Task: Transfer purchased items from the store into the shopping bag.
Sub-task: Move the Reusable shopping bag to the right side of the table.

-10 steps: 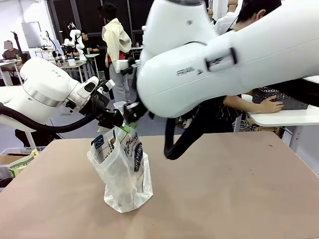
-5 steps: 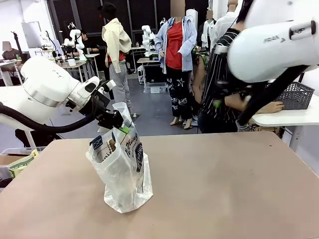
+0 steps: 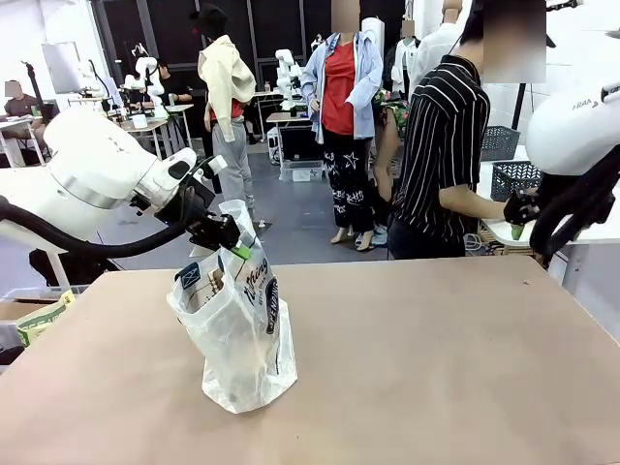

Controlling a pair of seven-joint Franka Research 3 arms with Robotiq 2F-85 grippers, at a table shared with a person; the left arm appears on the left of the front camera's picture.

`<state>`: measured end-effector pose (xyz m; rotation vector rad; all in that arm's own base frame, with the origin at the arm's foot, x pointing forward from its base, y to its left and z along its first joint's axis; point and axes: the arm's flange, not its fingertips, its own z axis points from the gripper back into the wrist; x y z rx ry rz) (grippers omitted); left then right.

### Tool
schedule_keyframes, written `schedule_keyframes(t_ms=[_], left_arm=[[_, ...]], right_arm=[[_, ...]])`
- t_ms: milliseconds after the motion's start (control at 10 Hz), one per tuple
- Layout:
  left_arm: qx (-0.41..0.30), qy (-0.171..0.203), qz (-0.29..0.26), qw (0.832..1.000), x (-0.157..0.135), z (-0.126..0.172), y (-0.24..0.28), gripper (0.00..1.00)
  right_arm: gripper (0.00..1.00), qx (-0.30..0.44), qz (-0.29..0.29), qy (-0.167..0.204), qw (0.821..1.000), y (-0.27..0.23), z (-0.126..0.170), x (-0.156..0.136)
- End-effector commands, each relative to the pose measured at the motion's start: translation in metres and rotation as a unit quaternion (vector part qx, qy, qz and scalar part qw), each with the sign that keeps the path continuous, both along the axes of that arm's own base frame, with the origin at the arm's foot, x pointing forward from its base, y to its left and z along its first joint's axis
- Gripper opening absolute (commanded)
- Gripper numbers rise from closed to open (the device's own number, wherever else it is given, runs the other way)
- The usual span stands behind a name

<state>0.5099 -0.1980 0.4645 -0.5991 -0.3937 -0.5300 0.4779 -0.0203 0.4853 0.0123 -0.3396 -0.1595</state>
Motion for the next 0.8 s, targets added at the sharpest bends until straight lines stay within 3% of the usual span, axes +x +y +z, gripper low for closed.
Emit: schedule_keyframes(t_ms=[0,500,700], left_arm=[[0.032,0.002,0.019,0.999,0.001,-0.011,-0.001,0.0],[0.052,-0.01,0.043,0.998,0.003,-0.009,-0.004,0.0],[0.066,-0.041,0.077,0.994,-0.008,0.005,0.015,0.0]], right_arm=[[1.0,-0.012,0.015,-0.014,1.0,0.01,0.014,-0.004],[1.0,-0.012,0.015,-0.014,1.0,0.01,0.014,-0.004],[1.0,-0.012,0.015,-0.014,1.0,0.01,0.014,-0.004]])
